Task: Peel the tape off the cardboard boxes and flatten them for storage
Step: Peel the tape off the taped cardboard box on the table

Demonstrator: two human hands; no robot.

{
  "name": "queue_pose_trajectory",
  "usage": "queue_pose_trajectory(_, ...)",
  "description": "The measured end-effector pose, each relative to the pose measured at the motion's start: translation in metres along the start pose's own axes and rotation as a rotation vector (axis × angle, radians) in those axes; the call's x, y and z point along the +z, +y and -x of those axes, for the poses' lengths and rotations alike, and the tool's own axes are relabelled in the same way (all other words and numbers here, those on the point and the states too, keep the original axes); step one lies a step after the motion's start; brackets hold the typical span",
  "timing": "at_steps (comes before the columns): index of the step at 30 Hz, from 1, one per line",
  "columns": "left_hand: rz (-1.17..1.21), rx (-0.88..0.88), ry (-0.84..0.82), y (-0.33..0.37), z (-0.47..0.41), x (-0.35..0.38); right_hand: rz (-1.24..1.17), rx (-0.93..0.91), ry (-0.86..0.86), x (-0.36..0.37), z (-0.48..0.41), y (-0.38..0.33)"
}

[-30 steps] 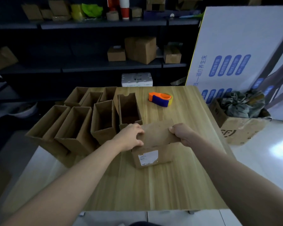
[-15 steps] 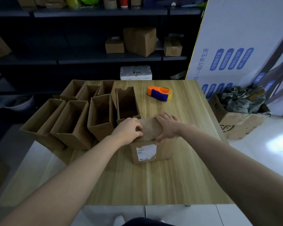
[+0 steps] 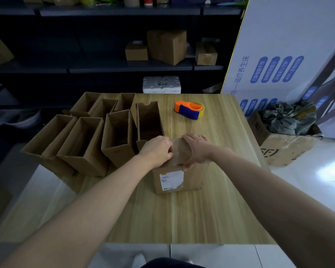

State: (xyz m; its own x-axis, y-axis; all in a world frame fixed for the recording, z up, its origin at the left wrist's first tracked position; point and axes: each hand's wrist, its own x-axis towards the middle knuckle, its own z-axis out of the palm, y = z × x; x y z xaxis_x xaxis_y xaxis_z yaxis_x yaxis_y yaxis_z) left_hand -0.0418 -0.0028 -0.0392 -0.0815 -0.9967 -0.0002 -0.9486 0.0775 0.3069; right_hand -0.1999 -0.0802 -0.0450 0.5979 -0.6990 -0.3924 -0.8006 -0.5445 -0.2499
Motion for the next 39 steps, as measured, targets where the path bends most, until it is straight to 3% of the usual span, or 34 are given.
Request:
queue_pose_trajectory(10,0.014,-0.047,-0.055,0.001,-0.001,-0.001,-0.006,0.0,0.008,0.0,0.003,0.0)
queue_pose_trajectory(22,0.008,-0.065,0.061,0.008,-0.002,0.009,0.007,0.003,-0.001,-0.002,0.005,-0.002)
queue_pose_trajectory(27,0.199,-0.196,-0.032,-0.013,0.008,0.002,0.01,0.006,0.008,0.0,0.006,-0.002)
queue_pose_trajectory(33,0.385,-0.306,-0.031,-0.025,0.015,0.003,0.059,0.021,-0.024,-0.006,0.005,-0.009)
queue_pose_trajectory(39,0.435,-0.302,-0.006,-0.025,0.012,0.008,0.065,0.027,-0.037,-0.009,0.004,-0.009)
